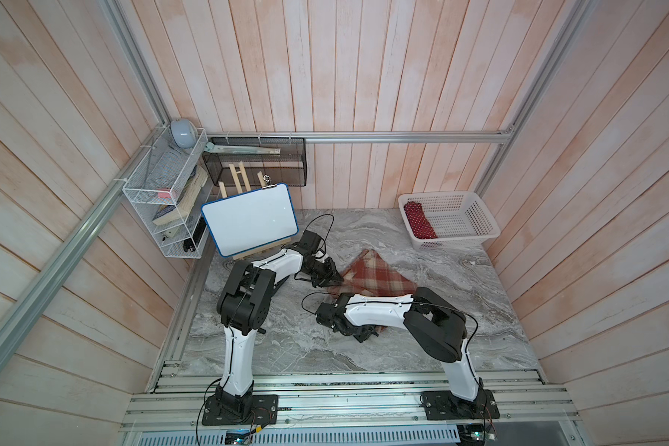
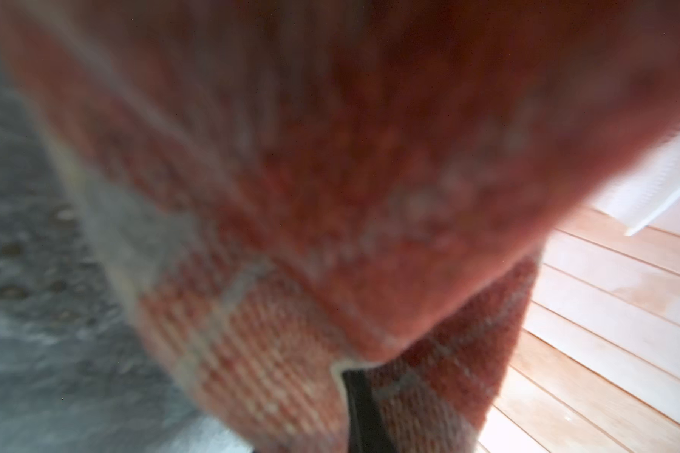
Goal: Roll up the skirts
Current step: Roll the skirt at the center of the board.
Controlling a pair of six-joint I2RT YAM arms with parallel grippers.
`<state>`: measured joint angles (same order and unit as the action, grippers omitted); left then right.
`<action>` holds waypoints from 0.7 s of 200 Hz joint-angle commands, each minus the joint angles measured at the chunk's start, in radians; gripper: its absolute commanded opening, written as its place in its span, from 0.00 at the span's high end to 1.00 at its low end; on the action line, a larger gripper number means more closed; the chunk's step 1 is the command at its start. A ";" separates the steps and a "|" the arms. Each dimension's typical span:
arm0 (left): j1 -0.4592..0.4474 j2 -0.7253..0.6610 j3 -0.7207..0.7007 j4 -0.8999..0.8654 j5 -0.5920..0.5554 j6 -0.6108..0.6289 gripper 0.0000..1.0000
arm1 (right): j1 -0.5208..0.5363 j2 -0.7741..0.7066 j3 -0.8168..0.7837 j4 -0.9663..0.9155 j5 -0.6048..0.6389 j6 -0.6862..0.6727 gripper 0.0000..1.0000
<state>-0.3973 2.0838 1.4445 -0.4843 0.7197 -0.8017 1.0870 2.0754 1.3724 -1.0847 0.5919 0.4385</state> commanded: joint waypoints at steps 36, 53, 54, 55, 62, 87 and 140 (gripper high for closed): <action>0.035 -0.112 -0.010 0.067 -0.056 -0.025 0.33 | -0.079 -0.066 -0.009 0.108 -0.296 -0.050 1.00; 0.036 -0.133 0.024 0.038 -0.087 -0.007 0.16 | -0.088 -0.085 0.015 0.094 -0.317 -0.072 1.00; 0.036 -0.133 0.026 0.036 -0.088 -0.006 0.16 | -0.088 -0.086 0.016 0.093 -0.318 -0.074 1.00; 0.035 -0.134 0.029 0.033 -0.089 -0.004 0.16 | -0.088 -0.087 0.018 0.092 -0.321 -0.076 1.00; 0.036 -0.139 0.042 0.021 -0.091 0.005 0.16 | -0.095 -0.097 0.030 0.089 -0.346 -0.088 1.00; 0.037 -0.164 0.045 0.020 -0.106 0.007 0.16 | -0.145 -0.151 0.040 0.124 -0.537 -0.115 1.00; 0.047 -0.241 -0.021 0.084 -0.129 -0.033 0.00 | -0.255 -0.238 0.024 0.165 -0.805 -0.113 1.00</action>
<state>-0.3595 1.9015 1.4593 -0.4450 0.6155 -0.8165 0.8665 1.8790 1.3964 -0.9688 -0.0021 0.3317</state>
